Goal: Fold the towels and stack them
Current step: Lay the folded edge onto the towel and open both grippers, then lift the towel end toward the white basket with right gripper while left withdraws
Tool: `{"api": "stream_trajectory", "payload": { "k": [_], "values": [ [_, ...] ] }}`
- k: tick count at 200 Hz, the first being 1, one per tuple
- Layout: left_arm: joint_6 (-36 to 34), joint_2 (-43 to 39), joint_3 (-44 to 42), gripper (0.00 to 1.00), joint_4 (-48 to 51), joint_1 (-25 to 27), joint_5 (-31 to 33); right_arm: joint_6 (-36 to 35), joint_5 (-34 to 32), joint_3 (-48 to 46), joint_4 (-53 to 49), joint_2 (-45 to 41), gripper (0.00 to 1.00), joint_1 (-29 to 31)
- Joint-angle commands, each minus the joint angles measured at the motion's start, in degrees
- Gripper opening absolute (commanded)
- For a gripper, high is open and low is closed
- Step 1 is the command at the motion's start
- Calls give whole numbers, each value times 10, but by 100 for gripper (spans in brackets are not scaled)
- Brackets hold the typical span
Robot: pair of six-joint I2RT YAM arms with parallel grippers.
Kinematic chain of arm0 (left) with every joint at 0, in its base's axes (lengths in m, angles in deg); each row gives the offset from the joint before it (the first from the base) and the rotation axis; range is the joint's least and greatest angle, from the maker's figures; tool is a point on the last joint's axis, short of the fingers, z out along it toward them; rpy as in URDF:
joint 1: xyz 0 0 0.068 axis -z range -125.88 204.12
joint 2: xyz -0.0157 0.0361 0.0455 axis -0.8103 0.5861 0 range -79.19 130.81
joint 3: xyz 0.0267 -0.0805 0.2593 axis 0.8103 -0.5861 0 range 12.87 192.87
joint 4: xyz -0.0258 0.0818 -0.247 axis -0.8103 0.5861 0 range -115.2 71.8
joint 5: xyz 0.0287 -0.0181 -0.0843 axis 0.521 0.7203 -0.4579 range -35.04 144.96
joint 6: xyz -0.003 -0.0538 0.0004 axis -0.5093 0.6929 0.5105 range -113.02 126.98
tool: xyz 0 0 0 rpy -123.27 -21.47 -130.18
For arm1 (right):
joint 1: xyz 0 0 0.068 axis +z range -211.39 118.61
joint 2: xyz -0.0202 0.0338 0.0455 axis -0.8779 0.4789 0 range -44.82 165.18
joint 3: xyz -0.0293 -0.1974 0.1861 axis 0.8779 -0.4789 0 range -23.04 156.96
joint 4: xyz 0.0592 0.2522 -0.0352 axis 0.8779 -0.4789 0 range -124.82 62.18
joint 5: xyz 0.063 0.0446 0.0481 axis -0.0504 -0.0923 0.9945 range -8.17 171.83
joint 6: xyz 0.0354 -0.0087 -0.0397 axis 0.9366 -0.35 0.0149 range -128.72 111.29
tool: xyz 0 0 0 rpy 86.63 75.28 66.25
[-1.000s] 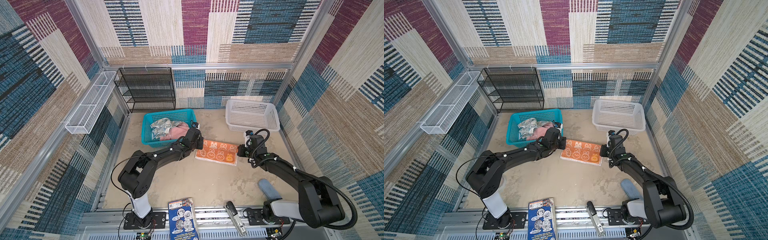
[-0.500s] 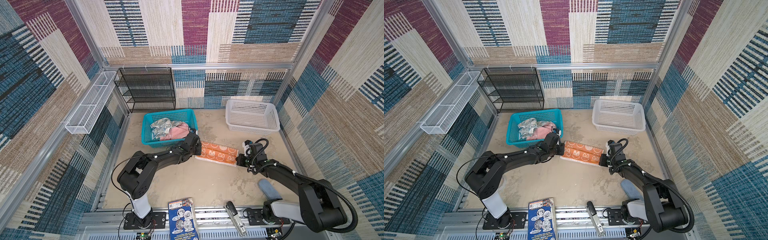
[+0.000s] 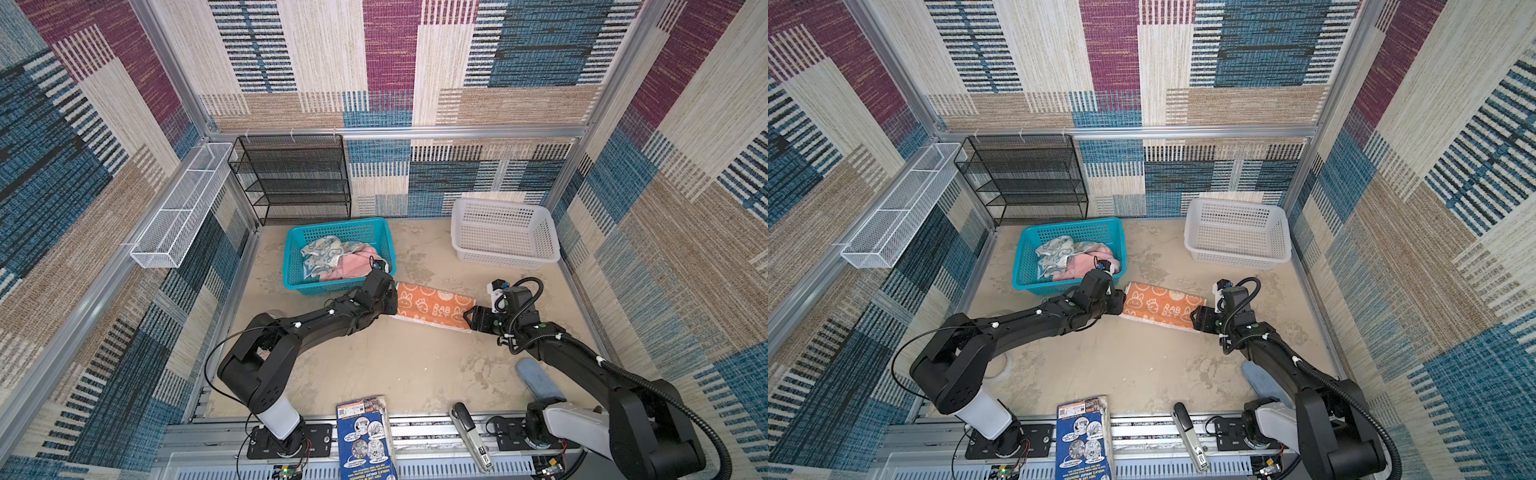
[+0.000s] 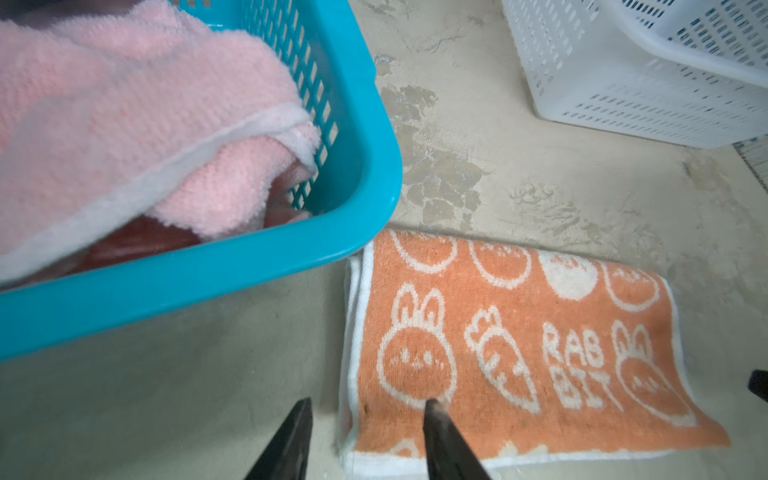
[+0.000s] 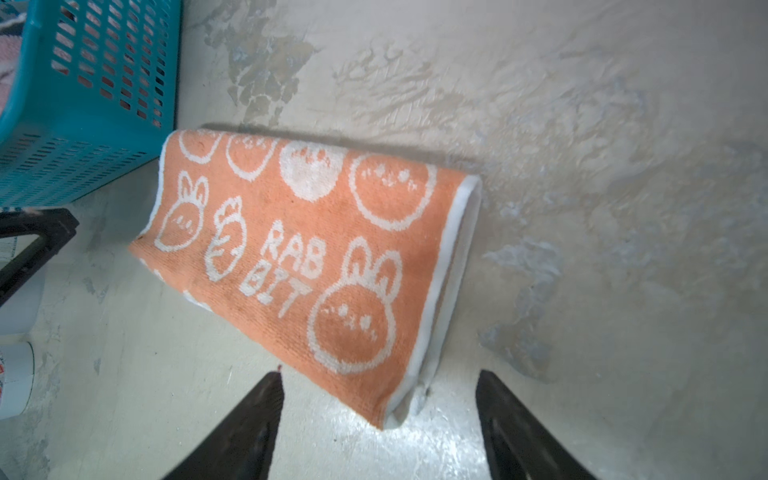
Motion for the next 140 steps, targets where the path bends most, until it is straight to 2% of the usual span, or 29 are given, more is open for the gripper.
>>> {"api": "stream_trajectory", "payload": {
  "k": [1,66,93,140],
  "values": [
    [4,-10,2,49,7,1,-15,18,8,13,29,21,77,0],
    [12,40,62,46,7,26,-115,53,-29,30,61,95,75,0],
    [30,78,58,45,-12,26,-150,55,-22,24,74,118,68,0],
    [53,116,32,44,-32,25,-171,60,-7,9,97,146,59,0]
  ]
}}
